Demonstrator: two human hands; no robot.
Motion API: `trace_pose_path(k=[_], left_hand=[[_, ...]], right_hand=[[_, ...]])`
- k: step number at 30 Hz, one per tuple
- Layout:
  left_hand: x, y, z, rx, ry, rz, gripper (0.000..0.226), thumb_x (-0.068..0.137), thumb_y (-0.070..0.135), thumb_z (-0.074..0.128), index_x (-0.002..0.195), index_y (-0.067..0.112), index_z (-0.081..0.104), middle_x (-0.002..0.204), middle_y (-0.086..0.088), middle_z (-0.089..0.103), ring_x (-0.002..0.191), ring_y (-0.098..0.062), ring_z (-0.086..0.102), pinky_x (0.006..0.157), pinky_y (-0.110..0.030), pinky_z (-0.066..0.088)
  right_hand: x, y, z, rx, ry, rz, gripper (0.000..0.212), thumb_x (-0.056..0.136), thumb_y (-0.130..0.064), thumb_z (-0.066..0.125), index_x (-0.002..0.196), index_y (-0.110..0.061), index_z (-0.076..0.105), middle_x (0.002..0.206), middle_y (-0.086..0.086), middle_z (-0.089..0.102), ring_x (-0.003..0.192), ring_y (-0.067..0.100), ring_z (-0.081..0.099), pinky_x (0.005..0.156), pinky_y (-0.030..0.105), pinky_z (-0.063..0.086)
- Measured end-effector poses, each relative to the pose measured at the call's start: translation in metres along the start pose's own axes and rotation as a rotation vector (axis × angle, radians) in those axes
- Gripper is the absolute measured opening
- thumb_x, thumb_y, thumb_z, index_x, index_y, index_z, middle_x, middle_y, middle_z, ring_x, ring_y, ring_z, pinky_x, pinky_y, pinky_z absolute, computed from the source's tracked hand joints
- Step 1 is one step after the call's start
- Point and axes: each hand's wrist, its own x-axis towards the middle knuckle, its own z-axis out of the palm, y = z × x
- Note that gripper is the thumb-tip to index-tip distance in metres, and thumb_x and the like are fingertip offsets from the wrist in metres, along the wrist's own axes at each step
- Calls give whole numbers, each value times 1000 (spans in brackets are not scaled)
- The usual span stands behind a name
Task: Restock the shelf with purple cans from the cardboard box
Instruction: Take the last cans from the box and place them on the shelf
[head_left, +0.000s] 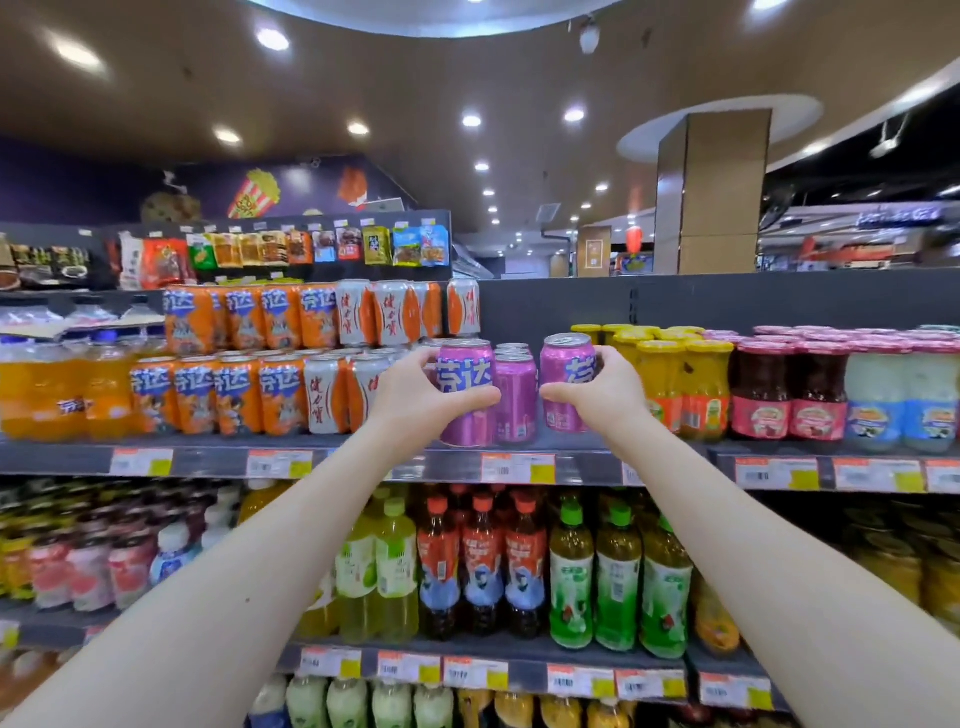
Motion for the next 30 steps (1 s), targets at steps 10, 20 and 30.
trace_pose_path(k=[10,20,30], left_hand=[[35,-17,5,-55,-25,104,64,59,59,95,109,32,65,93,24,76,84,1,74,64,-14,57],[54,-17,4,-100,-85,147,57,64,47,96,110,25,69,93,16,78,84,-4,76,65,-17,58],[50,-16,10,-107,-123,177,61,61,55,95,109,29,69,93,16,79,82,-5,77,63,-16,58]], right_hand=[[49,37,19,-94,16,79,64,60,-32,98,108,-23,55,95,-8,63,89,12,64,69,31,56],[68,52,31,-181,-9,113,74,61,-40,96,117,-15,54,108,3,65,99,22,64,87,45,57],[78,59,20,-227,-165,142,76,59,-15,97,122,-18,54,111,1,66,102,21,65,88,42,58]])
